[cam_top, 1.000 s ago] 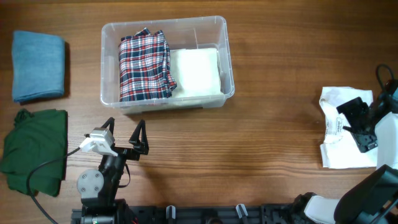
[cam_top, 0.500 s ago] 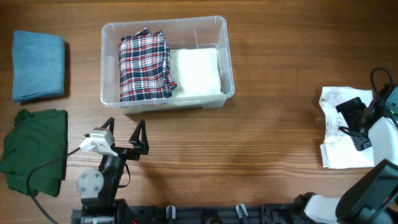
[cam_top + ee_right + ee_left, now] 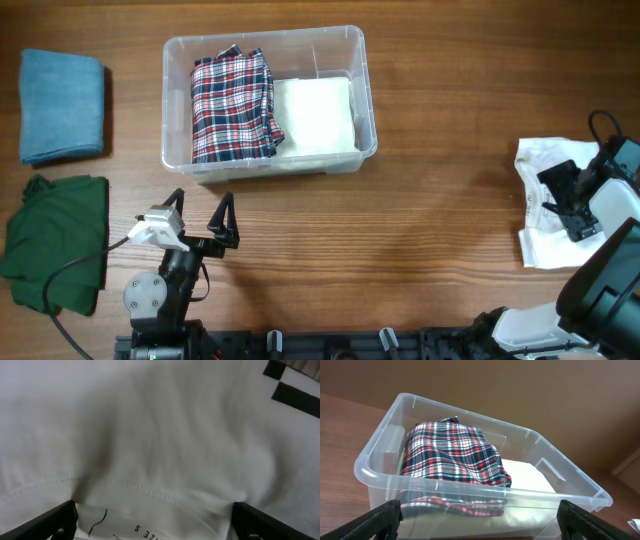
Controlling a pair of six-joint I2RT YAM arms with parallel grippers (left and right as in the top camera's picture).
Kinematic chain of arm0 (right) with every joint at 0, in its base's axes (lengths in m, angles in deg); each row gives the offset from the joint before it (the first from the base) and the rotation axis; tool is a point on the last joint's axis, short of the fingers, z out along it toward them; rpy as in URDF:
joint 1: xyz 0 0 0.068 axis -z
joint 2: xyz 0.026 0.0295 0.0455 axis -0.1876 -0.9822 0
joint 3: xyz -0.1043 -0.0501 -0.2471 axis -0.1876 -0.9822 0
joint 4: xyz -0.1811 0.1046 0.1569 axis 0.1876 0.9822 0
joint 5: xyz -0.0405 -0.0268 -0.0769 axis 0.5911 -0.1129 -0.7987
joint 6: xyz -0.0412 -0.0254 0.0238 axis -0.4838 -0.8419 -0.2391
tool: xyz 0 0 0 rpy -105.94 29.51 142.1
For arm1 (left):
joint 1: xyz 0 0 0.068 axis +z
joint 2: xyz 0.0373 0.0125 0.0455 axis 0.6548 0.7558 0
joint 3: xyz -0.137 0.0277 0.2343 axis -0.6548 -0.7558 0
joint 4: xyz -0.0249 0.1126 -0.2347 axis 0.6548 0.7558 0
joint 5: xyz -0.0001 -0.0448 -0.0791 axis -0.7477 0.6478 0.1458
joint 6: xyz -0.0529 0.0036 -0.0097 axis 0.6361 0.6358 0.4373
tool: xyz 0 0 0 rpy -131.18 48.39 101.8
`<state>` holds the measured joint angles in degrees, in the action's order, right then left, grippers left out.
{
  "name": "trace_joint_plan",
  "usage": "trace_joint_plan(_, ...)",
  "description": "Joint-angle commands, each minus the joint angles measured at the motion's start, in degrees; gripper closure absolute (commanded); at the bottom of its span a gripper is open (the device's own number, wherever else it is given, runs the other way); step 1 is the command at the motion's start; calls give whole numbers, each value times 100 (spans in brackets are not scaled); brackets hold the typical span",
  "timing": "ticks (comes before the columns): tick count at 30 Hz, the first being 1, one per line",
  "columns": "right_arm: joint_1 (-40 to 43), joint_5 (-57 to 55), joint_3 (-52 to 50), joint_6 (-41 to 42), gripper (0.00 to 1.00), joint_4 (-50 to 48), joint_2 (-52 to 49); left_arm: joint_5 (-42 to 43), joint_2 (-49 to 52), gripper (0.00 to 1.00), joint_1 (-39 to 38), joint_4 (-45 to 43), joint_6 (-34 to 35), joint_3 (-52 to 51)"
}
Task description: Pack container
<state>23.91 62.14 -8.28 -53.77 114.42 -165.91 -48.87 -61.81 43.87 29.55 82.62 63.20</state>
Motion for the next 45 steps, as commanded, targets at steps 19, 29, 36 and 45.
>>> trace_joint_plan(19, -1635, 1051, -37, 791, 0, -1303, -901, -15, -28, 0, -28, 35, -9, -15)
trace_joint_plan(29, -1587, 1025, 1488, -295, 0, -4, -35, -15, -26, 0, -28, 35, -9, -15)
trace_joint_plan(36, -1069, 1082, 1926, -811, 0, 304, 83, -15, -26, 0, -28, 35, -9, -15)
trace_joint_plan(45, 345, 3101, 1926, -2347, 0, 442, -260, -15, -26, 0, -28, 35, -9, -15)
